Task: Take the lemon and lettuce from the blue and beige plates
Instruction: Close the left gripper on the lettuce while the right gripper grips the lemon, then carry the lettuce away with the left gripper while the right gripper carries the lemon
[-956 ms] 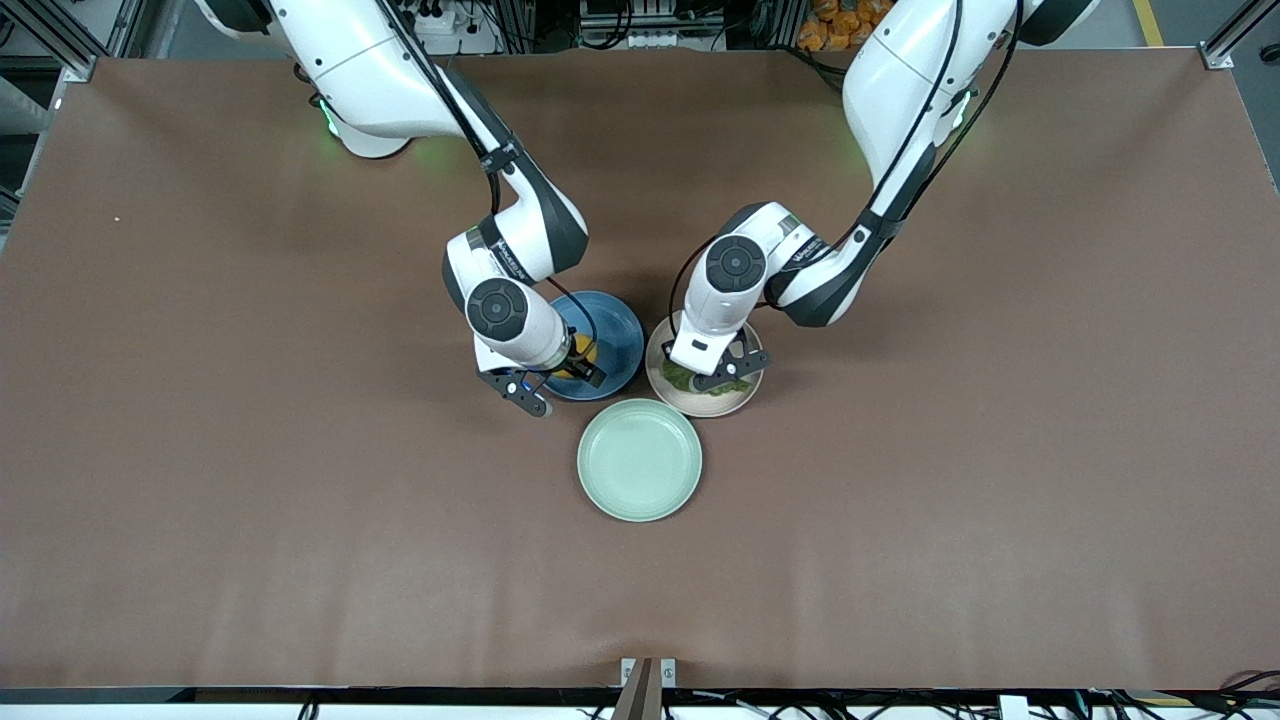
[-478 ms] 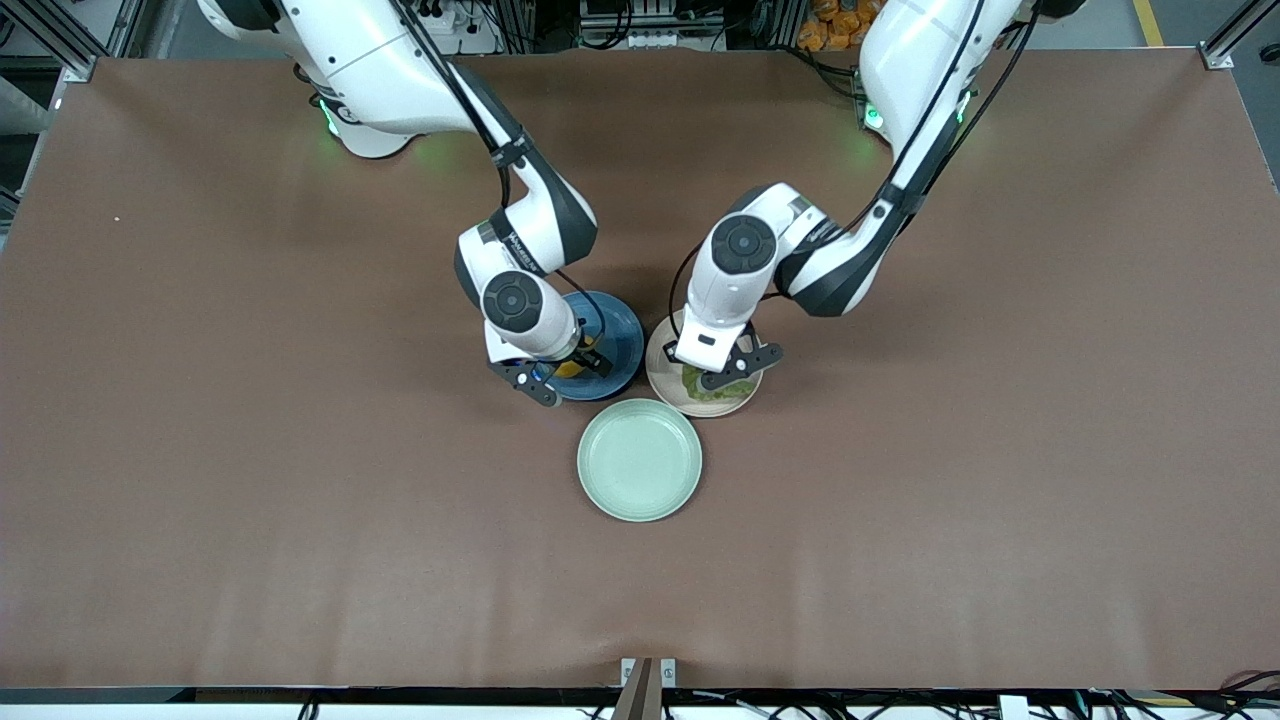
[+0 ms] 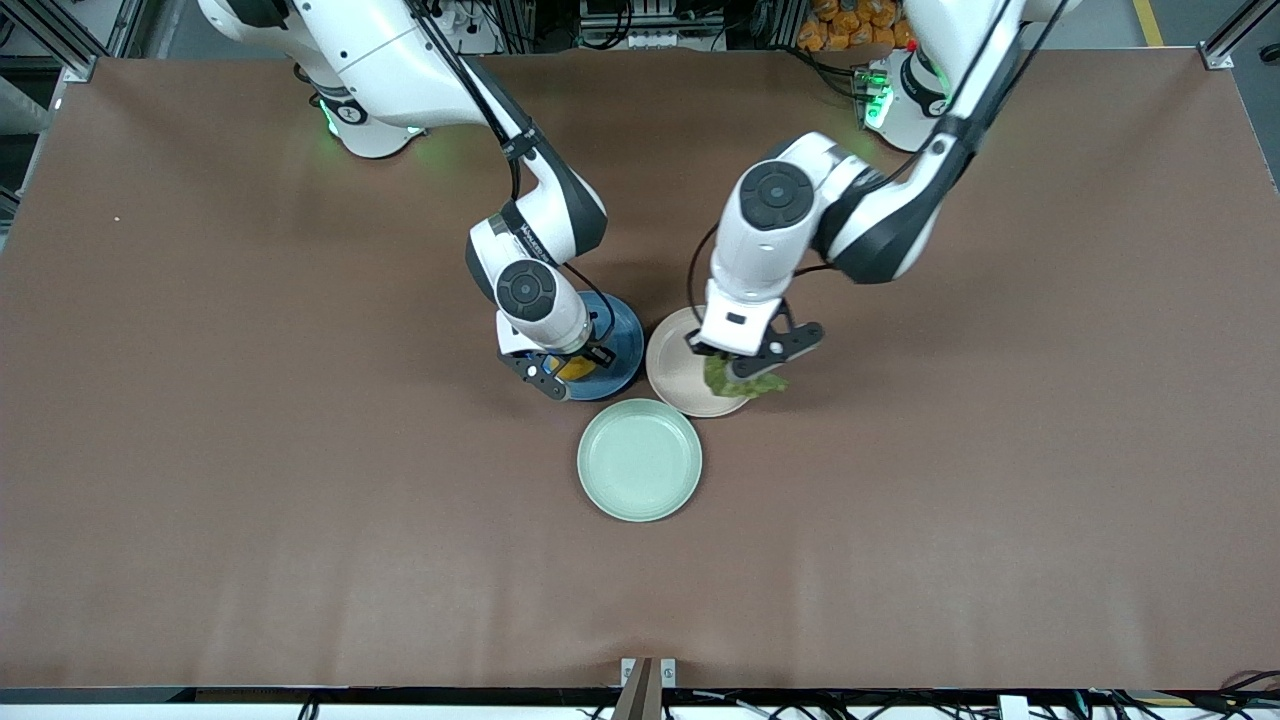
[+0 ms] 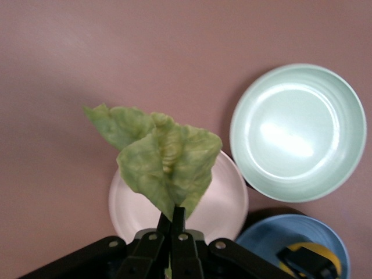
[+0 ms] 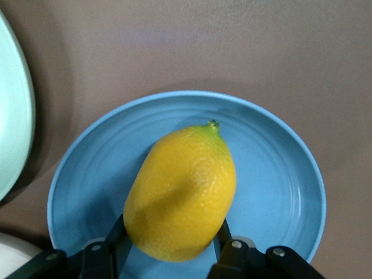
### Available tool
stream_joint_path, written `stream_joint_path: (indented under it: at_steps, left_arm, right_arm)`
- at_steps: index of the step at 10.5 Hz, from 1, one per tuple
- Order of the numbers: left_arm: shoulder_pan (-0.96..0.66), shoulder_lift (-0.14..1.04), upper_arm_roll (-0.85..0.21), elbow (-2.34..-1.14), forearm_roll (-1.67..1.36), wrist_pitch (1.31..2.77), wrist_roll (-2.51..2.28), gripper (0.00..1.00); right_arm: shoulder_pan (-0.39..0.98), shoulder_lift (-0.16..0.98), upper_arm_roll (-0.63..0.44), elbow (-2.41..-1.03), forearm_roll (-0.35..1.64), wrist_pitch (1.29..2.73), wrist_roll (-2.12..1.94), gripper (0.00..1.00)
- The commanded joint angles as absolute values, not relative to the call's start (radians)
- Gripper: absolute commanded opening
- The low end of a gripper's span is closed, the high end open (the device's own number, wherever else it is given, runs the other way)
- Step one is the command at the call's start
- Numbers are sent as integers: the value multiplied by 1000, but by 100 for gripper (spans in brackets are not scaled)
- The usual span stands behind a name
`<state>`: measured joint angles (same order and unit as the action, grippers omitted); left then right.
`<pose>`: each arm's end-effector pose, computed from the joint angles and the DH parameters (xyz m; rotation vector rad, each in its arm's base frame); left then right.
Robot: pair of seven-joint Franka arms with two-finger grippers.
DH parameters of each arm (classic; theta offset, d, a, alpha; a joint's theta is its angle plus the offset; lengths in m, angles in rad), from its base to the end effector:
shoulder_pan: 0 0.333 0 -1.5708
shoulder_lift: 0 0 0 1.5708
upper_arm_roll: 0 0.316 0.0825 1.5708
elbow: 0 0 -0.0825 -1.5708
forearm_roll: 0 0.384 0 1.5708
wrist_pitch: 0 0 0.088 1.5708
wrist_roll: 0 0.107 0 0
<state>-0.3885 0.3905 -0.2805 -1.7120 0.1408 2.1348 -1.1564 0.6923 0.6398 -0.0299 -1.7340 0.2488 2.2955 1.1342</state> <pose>0.5326 -0.3907 0.3748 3.0371 0.6753 0.0666 0.5167 0.4119 0.2053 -2.9327 0.9704 0.2695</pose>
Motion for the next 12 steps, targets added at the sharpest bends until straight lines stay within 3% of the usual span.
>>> stream_joint_path:
  at_steps: [1, 5, 8, 12]
  left_arm:
    - [-292, 316, -285, -1729, 161, 2019, -961, 0]
    - [-83, 302, -287, -1744, 161, 1888, -541, 0]
    - [29, 369, -287, -1773, 156, 1899, -392, 0]
    - [91, 468, -288, -1776, 149, 1947, -339, 0]
  right_arm:
    - [689, 624, -40, -1738, 238, 2303, 1157, 0]
    - [686, 580, -78, -1732, 195, 2278, 1149, 0]
    - [654, 520, -124, -1727, 120, 2173, 1013, 0]
    - [487, 439, -127, -1721, 120, 2031, 714, 0]
